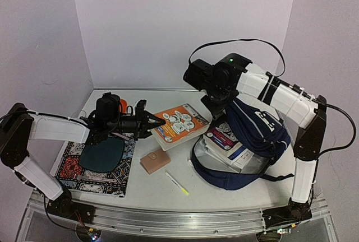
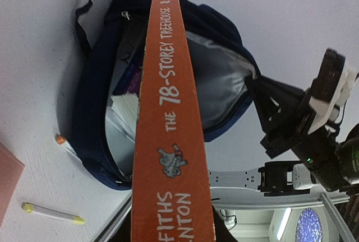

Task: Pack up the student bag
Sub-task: Place the book in the largest pocket of the bag.

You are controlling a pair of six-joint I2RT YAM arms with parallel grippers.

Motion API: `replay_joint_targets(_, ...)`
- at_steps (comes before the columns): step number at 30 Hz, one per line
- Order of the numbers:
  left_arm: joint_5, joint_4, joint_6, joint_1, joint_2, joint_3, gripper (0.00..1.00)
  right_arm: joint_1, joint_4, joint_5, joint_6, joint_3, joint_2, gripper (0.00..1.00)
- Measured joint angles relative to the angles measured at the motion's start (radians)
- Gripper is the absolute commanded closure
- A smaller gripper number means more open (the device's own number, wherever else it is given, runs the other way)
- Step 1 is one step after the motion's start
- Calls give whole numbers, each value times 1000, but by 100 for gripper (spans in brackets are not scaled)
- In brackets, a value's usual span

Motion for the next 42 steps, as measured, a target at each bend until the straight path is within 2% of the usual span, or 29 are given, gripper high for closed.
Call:
replay_joint_targets(12, -19, 1, -7, -120, 57, 110, 100, -14, 61, -48, -57, 19, 0, 100)
replay_joint_targets(20, -60, -4, -17, -159, 256, 232, 100, -19, 97, -98, -64, 19, -2, 100)
replay_joint_targets(35, -163, 7, -46, -274, 588, 618, 100, -27, 157, -216, -64, -40, -70, 100)
replay_joint_targets(40, -236, 20, -52, -307, 684, 715, 91, -29, 176, -241, -63, -46, -70, 100)
replay_joint_targets(42, -261, 24, -50, -320, 708, 740, 82, -29, 185, -247, -63, -52, -70, 100)
